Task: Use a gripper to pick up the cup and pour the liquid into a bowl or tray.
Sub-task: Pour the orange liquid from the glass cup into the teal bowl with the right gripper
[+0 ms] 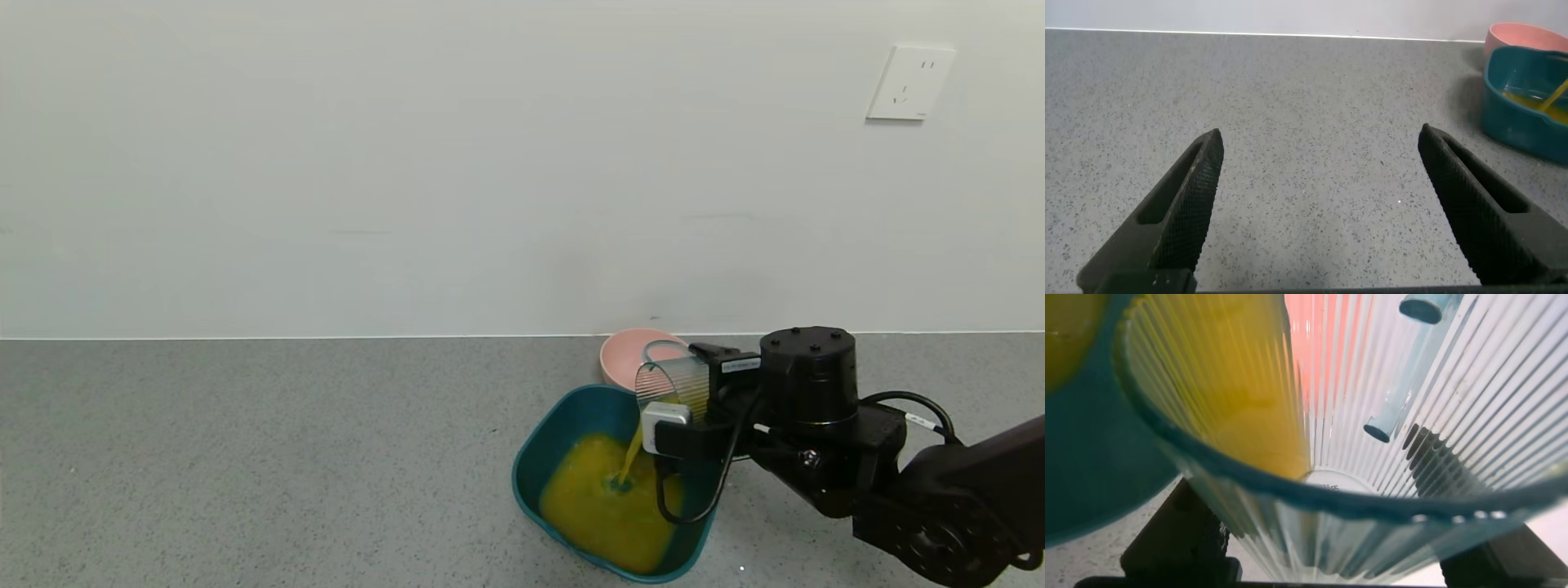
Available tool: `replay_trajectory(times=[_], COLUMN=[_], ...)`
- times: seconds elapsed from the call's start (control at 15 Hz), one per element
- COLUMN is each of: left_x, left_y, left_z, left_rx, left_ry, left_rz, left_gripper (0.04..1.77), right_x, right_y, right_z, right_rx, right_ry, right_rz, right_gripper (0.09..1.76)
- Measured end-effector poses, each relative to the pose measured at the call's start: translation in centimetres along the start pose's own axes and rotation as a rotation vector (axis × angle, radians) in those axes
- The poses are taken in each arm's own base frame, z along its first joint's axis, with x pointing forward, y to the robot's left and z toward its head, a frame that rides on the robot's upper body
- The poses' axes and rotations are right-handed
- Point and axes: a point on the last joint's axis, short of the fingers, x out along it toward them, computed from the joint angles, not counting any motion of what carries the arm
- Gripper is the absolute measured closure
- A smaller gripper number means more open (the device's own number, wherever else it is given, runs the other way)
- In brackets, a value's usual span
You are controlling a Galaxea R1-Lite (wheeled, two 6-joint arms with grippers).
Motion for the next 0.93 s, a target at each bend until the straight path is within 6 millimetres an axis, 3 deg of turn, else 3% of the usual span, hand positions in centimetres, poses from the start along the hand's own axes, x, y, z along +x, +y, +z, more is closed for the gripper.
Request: replay_trajectory(times=[0.93], left_x=[0.00], left_y=[0.00], left_z=[0.00], left_rx=[0.000], left_ry=[0.000], left_rz=[0.000], left_gripper=[0.09], right_x=[0.17], right_y=[-0.60], right_z=[-0.09], right_rx=[-0.189], right_ry=[0.005], right_rz=[-0.019], right_gripper=[0.48])
